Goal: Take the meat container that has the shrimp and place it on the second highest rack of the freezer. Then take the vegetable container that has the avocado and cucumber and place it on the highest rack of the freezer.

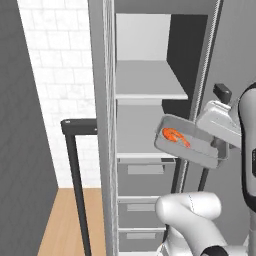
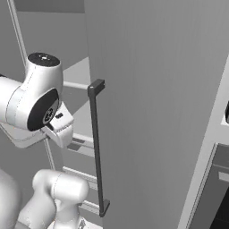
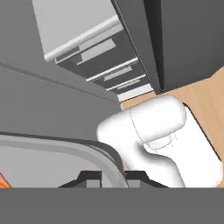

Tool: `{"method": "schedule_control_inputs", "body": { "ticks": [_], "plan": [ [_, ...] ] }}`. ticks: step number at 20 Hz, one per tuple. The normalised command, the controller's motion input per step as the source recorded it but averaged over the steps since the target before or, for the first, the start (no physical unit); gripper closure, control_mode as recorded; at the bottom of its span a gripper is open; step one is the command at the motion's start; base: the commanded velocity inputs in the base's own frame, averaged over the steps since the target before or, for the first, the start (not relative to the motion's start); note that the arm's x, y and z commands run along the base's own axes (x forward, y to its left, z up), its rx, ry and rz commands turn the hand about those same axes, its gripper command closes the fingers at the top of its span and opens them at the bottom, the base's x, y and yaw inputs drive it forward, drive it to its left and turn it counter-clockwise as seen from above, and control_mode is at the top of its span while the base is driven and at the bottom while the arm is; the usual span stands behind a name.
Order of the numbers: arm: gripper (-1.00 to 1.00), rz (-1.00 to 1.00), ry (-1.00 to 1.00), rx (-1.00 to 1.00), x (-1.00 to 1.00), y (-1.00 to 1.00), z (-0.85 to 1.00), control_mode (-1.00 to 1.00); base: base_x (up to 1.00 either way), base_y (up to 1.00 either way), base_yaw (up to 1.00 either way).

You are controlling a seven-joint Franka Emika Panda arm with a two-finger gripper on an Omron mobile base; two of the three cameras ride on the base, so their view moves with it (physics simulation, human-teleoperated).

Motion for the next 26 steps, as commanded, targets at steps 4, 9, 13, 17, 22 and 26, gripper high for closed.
{"method": "schedule_control_inputs", "body": {
  "ticks": [4, 9, 13, 17, 22, 26],
  "plan": [
    [1.0, -0.68, 0.02, 0.0, 0.56, 0.15, -0.21, -1.0, 0.0, 0.0, 0.0],
    [1.0, -0.52, 0.03, 0.0, 0.46, 0.01, -0.42, -1.0, 0.0, 0.0, 0.0],
    [1.0, -0.27, 0.0, 0.0, 0.51, 0.18, -0.64, -1.0, 0.0, 0.0, 0.0],
    [1.0, -0.15, 0.03, 0.01, 0.76, 0.07, -0.46, -1.0, 0.0, 0.0, 0.0],
    [1.0, -0.11, 0.08, 0.04, 0.98, 0.09, -0.51, -1.0, 0.0, 0.0, 0.0],
    [1.0, -0.1, 0.05, 0.01, 0.89, 0.36, -0.37, -1.0, 0.0, 0.0, 0.0]
  ]
}}
